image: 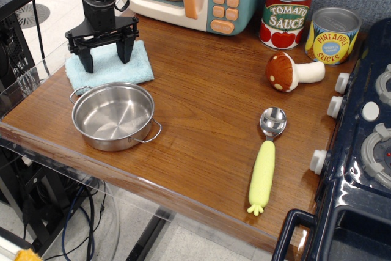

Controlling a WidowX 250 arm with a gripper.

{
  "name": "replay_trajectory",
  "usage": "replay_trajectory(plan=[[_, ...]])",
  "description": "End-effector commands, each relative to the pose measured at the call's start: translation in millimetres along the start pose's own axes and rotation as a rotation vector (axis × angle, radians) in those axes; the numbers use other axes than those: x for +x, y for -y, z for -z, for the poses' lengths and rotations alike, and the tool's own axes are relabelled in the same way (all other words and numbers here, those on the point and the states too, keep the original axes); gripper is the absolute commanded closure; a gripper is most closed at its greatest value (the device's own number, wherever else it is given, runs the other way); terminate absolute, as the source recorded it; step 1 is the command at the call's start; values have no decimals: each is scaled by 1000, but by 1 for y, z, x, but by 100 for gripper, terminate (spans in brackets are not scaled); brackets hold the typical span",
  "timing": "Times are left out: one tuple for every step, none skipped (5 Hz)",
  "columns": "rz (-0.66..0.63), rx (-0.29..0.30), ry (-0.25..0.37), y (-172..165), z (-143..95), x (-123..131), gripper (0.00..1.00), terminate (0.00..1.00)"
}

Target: Place the blue cloth between the pot and ice cream scoop

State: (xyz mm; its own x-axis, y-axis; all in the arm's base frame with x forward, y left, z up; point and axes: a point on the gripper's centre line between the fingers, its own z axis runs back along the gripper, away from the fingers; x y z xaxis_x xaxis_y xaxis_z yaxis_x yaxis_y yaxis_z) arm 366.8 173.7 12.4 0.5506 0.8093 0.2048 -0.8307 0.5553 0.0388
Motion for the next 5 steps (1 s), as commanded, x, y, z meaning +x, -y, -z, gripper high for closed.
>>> replay_trajectory(plan=[[102, -52, -8, 42, -2, -41, 0, 0], [135, -104, -24, 74, -11, -57, 0, 0], [186, -174, -44, 104, -23, -74, 0, 0], [238, -221, -72, 120, -35, -94, 0, 0], [289, -208, -92, 110, -35, -116, 0, 0]])
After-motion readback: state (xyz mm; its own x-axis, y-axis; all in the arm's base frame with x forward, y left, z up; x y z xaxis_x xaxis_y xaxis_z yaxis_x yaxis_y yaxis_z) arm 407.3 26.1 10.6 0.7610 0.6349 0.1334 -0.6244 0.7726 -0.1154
